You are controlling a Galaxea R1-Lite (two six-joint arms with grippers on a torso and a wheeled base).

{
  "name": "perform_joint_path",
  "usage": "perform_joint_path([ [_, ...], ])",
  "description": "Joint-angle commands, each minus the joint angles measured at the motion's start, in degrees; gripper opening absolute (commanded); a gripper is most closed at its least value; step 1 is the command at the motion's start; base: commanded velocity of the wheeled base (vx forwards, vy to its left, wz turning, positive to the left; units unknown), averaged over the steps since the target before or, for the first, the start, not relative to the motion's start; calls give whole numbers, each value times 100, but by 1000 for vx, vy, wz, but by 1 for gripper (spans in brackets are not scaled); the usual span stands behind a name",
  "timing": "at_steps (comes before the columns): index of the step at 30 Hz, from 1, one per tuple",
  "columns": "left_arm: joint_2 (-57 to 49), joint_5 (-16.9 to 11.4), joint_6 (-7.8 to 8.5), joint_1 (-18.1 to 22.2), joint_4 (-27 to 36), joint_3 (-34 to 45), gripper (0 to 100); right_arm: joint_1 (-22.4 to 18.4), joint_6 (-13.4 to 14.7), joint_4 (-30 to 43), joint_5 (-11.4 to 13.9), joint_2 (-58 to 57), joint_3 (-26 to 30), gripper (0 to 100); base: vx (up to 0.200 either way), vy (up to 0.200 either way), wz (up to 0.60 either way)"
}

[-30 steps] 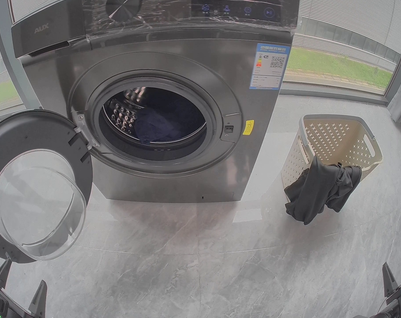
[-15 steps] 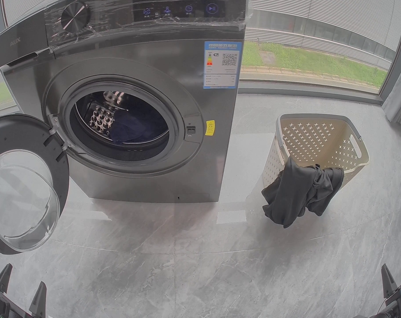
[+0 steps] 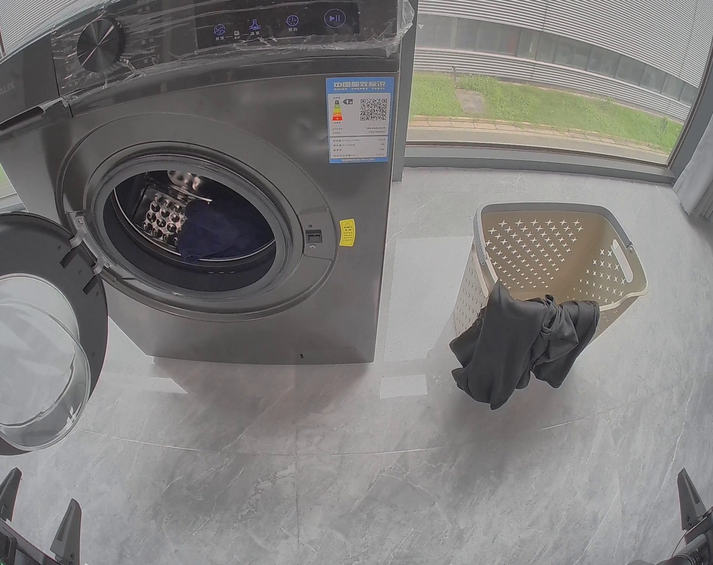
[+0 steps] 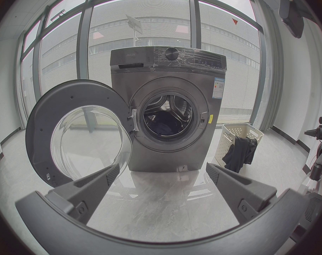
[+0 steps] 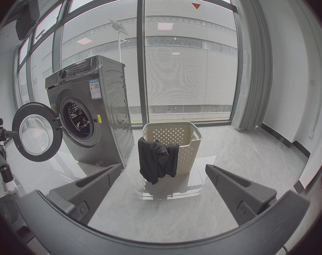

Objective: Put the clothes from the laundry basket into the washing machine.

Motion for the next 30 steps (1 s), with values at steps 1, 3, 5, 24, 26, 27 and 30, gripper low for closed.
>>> perform_joint_path([
  [1, -68, 0, -14, 0, -2, 101, 100, 6, -1, 1, -4, -71, 92, 100, 0, 0, 0],
  [3, -68, -9, -14, 0, -2, 101, 100, 6, -1, 1, -4, -71, 101, 100, 0, 0, 0],
  [5, -68, -9, -14, 0, -2, 101, 100, 6, -1, 1, -4, -71, 92, 100, 0, 0, 0],
  [24, -68, 9, -14, 0, -2, 101, 100, 6, -1, 1, -4, -71, 92, 100, 0, -126, 0],
  [26, -68, 9, -6, 0, -2, 101, 100, 6, -1, 1, -4, -71, 92, 100, 0, 0, 0],
  [27, -68, 9, -6, 0, -2, 101, 100, 6, -1, 1, -4, -71, 92, 100, 0, 0, 0],
  [30, -68, 9, -6, 0, -2, 101, 100, 6, -1, 1, -4, -71, 92, 100, 0, 0, 0],
])
